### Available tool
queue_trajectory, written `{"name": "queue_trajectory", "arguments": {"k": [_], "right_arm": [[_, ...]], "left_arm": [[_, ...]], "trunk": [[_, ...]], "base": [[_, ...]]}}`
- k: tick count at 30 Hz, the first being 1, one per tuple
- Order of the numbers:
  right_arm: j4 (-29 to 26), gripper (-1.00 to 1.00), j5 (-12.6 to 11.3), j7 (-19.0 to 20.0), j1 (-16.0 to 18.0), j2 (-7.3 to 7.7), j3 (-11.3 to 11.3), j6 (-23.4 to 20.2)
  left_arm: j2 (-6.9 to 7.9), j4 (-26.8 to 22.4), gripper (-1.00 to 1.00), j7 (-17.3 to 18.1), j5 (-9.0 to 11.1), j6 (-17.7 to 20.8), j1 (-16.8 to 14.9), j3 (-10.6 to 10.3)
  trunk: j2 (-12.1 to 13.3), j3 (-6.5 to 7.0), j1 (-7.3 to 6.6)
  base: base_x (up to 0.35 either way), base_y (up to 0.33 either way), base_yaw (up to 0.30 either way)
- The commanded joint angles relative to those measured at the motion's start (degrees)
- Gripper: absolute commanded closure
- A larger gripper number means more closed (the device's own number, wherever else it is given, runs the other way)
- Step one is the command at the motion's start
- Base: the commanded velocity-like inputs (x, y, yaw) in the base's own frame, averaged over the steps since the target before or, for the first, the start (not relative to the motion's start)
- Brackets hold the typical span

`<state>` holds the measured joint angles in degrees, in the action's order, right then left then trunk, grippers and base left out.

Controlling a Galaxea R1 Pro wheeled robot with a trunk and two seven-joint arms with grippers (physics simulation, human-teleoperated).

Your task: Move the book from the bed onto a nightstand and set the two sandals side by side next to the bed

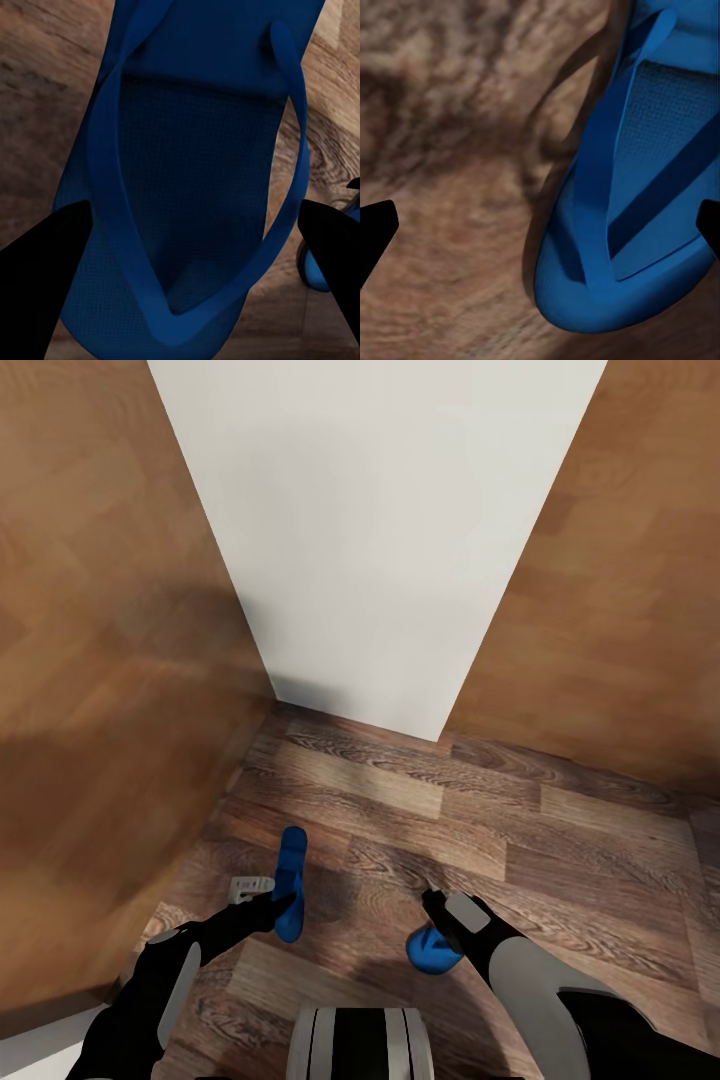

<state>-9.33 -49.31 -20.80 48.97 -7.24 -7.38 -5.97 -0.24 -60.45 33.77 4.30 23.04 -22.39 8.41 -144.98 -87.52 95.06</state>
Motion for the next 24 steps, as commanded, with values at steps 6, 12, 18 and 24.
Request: {"name": "queue_trajectory", "arguments": {"k": [6, 12, 18, 24], "right_arm": [[-0.1, -1.0, 0.4, -0.4, 0.0, -0.01, -0.4, -0.3], [-0.1, -1.0, 0.4, -2.6, 0.0, 0.01, -0.3, -0.2], [-0.1, -1.0, 0.4, -4.3, 0.0, -0.01, -0.3, -0.2], [-0.1, -1.0, 0.4, -4.4, 0.0, -0.04, -0.3, -0.2]], "left_arm": [[-0.03, 0.0, 1.0, 0.2, 0.4, 0.5, 0.0, 0.1], [-0.03, 0.0, 1.0, 0.2, 0.4, 0.5, 0.0, 0.1], [-0.03, 0.0, 1.0, 0.2, 0.4, 0.5, 0.0, 0.1], [-0.03, 0.0, 1.0, 0.2, 0.4, 0.5, 0.0, 0.1]], "trunk": [[0.0, -0.03, -0.01], [0.0, -0.03, -0.01], [0.0, -0.03, -0.01], [0.0, -0.03, -0.01]], "base": [[0.0, 0.0, 0.0], [0.0, 0.0, 0.0], [0.0, 0.0, 0.0], [0.0, 0.0, 0.0]]}}
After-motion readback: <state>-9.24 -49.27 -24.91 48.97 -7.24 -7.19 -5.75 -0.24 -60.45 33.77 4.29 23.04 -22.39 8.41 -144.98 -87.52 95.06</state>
